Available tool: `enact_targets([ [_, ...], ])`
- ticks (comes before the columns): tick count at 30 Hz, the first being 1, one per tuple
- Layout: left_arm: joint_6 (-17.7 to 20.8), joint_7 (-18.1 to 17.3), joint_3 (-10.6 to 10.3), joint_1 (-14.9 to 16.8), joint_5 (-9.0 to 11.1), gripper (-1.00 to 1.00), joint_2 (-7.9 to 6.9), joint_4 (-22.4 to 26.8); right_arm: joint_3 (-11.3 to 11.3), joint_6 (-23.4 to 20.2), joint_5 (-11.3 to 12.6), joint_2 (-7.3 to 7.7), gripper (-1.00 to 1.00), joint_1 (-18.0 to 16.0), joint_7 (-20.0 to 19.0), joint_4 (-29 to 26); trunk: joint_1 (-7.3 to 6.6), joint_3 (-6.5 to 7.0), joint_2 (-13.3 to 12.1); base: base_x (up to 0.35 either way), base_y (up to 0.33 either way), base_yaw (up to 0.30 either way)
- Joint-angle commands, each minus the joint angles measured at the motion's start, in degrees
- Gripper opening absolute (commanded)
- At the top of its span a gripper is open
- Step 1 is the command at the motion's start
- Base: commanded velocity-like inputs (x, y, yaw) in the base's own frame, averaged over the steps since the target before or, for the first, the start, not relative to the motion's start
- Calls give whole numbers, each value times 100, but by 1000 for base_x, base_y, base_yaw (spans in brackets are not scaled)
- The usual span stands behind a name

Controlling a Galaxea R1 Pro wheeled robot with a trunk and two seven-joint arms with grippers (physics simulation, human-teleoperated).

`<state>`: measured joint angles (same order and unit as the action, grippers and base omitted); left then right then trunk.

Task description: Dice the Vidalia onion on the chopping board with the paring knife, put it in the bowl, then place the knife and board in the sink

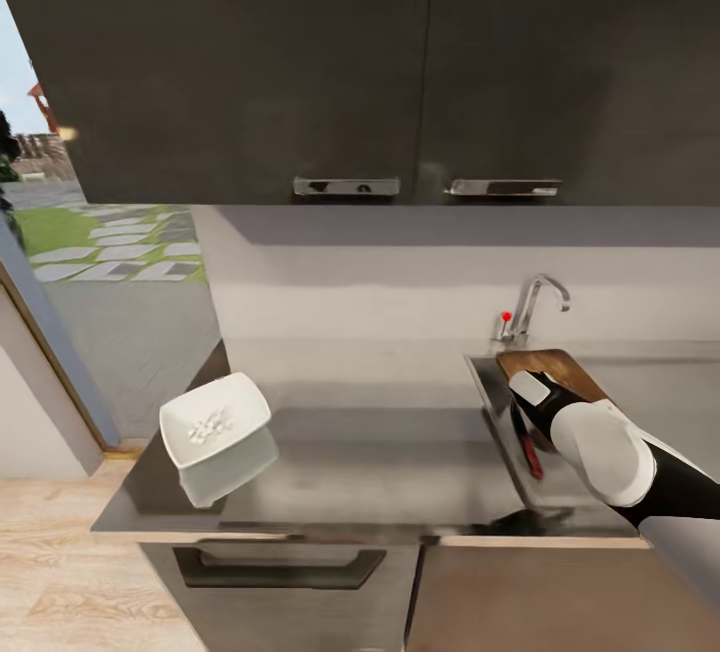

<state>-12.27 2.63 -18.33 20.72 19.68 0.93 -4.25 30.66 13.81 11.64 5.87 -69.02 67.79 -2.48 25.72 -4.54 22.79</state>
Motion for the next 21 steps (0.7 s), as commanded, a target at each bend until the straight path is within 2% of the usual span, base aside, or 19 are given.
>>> enact_targets([
  [1,-38,5,-48,11,35,100,5,-24,-63,32,50,2,-100,-6,4,6,7,-13,13,302,127,0],
  [6,-31,1,-54,11,33,100,11,-25,-62,55,49,2,-100,-3,-2,93,7,-13,13,191,82,0],
  [15,-26,1,-52,11,36,100,13,-32,-48,77,69,17,-100,377,-42,92,7,-13,13,8,3,0],
  [21,-21,5,-54,11,36,100,13,-32,-51,85,75,14,-100,449,-46,97,7,-13,13,0,0,0],
])
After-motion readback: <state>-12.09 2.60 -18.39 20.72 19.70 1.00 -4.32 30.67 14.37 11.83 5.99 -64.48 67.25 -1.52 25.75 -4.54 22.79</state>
